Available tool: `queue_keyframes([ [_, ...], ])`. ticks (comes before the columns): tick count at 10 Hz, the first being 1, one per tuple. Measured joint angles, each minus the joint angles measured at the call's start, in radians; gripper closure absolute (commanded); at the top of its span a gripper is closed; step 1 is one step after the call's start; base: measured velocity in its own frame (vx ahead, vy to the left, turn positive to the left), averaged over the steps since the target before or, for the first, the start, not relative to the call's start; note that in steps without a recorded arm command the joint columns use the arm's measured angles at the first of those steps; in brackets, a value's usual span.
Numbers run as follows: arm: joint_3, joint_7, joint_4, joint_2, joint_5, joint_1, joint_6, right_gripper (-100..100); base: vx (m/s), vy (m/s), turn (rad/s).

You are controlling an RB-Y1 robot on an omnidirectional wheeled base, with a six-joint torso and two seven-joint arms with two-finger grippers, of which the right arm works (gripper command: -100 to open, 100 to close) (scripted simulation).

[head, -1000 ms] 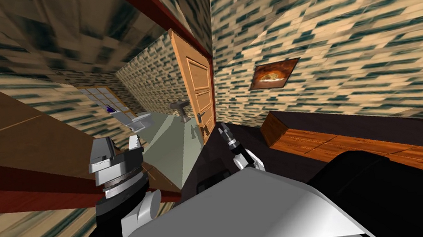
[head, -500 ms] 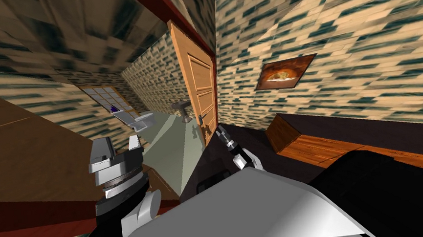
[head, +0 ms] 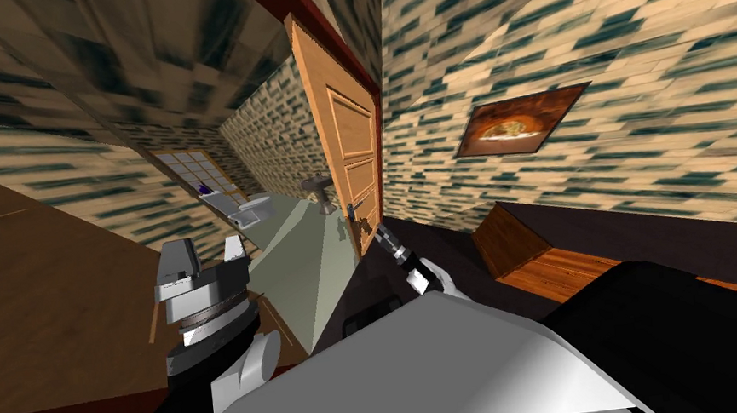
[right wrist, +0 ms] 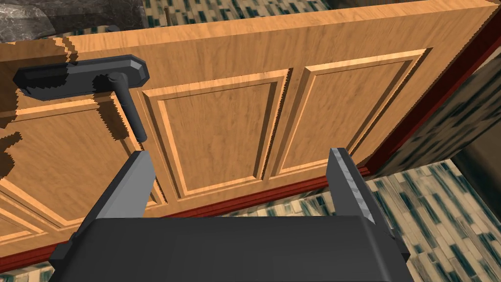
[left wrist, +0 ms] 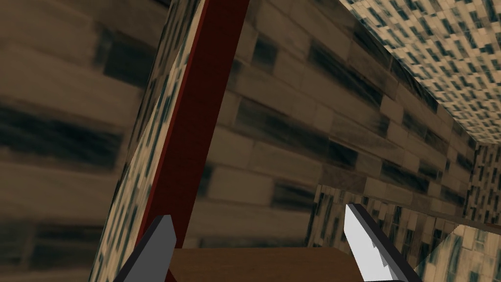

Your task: Push the door open

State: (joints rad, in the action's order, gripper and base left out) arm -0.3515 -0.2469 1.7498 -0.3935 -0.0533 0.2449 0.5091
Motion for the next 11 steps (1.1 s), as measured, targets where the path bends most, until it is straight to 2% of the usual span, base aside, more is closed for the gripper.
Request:
queue_keyframes([
  [9, -0.109, -0.139, -0.177, -0.148, 0.015, -0.107, 0.044, -100, 0.188, -0.072, 0.074],
  [11, -0.131, -0.164, -0.209, -0.172, 0.019, -0.127, 0.048, -100, 0.185, -0.073, 0.065],
])
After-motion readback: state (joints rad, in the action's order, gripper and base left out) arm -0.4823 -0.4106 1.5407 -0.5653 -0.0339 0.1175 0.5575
